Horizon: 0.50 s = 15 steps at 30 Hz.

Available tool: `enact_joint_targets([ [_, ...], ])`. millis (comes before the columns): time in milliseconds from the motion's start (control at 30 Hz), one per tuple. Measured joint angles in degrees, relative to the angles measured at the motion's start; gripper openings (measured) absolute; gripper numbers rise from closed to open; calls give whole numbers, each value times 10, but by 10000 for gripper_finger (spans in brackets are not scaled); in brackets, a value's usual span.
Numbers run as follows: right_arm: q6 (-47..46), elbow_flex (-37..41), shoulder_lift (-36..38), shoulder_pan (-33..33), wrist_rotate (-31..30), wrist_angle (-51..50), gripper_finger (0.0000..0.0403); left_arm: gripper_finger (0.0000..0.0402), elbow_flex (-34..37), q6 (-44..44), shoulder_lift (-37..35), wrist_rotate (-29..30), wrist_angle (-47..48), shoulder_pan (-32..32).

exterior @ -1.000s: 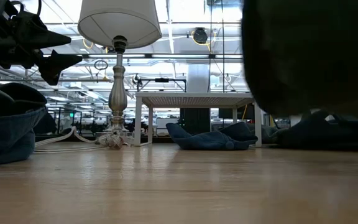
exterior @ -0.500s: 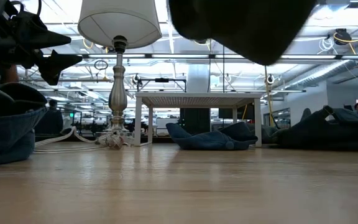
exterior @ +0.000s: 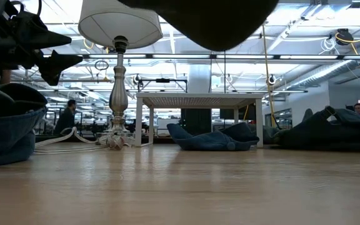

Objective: Pick & Place hat
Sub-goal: Put the bottom right gray cap on the shelf

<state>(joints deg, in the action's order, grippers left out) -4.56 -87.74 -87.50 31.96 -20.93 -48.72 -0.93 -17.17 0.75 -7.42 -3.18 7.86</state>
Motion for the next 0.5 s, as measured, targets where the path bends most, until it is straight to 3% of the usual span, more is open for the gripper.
enact_joint_targets([
  [500, 97, 0, 23, -65, 58, 175, 7, 250, 0, 0, 0, 0, 0, 0],
])
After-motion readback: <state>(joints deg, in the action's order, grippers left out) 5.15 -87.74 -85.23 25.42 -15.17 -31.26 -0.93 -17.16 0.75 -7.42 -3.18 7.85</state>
